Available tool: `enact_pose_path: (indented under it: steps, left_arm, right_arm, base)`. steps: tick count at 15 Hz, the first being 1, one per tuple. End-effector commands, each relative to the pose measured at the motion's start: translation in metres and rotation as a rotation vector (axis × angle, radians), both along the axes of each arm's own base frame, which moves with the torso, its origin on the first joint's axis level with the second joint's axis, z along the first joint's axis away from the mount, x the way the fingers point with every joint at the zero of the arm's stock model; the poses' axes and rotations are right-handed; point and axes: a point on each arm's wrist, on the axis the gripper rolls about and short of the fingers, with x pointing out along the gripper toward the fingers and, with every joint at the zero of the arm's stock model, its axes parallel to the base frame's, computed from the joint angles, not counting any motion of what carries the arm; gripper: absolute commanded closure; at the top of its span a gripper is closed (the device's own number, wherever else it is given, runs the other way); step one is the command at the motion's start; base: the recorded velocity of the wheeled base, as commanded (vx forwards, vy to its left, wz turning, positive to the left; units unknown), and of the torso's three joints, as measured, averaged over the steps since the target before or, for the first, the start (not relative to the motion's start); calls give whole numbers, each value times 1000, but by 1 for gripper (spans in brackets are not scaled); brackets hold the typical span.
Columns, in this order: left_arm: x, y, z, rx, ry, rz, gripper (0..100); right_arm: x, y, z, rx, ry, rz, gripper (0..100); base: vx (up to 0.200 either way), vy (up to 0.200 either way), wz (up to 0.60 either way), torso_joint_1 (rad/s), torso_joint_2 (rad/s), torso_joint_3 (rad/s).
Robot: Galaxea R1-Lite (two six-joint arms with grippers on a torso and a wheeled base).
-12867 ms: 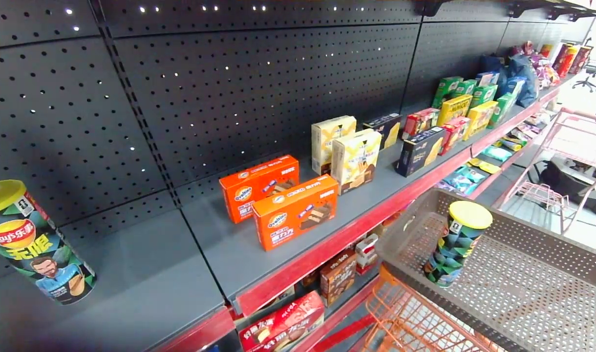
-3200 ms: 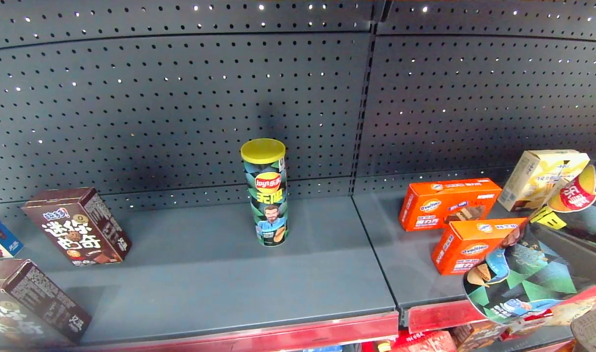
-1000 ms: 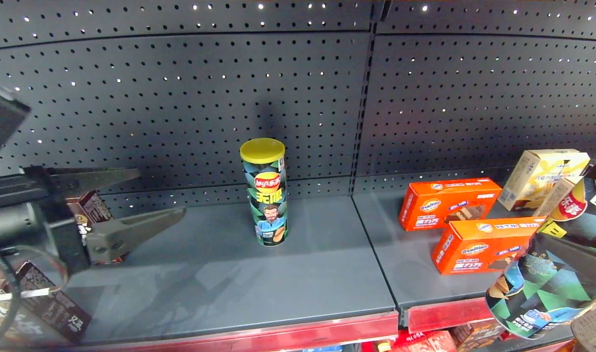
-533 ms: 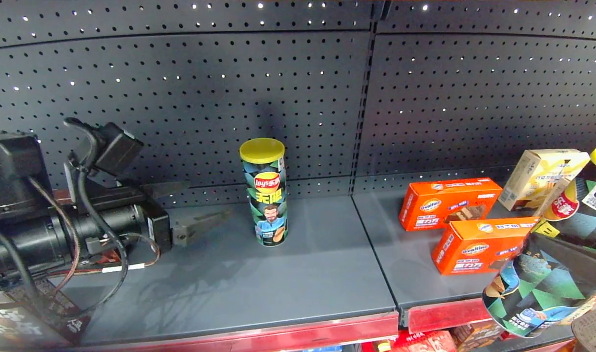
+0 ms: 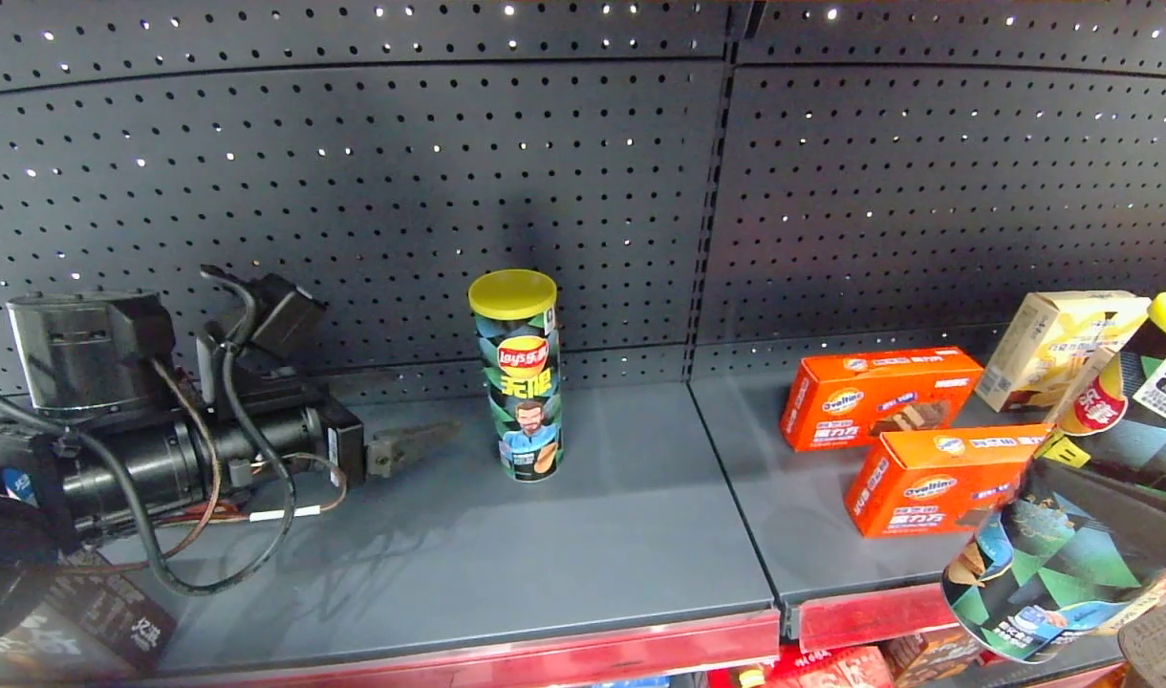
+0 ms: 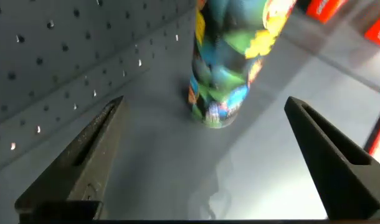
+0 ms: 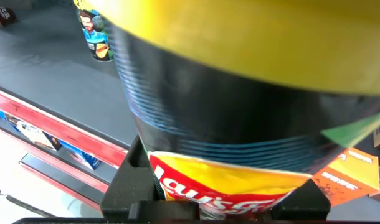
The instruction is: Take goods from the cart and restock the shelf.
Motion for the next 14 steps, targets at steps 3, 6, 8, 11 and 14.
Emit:
enact_pose_path:
  steps: [3, 6, 8, 11, 14]
  left_arm:
    - [16, -3, -13, -16, 30, -33, 0]
    - [24, -4, -20, -14, 40, -37, 0]
    - [36, -3, -26, -32, 21, -68, 0]
    - [47, -1, -31, -62, 14, -147, 0]
    - [56, -3, -37, -63, 25, -156, 0]
  right_arm:
    - [0, 0, 1, 2, -3, 0, 100]
    - [-1, 0, 1, 2, -3, 2, 100]
    - [-1, 0, 1, 0, -4, 2, 100]
    - [-2, -1, 0, -13, -12, 3, 100]
    - [-2, -1, 0, -14, -12, 5, 100]
  base:
    - [0, 0, 0, 0, 0, 0]
    - [0, 0, 0, 0, 0, 0]
    - [0, 0, 0, 0, 0, 0]
    - [0, 0, 0, 0, 0, 0]
    - [0, 0, 0, 0, 0, 0]
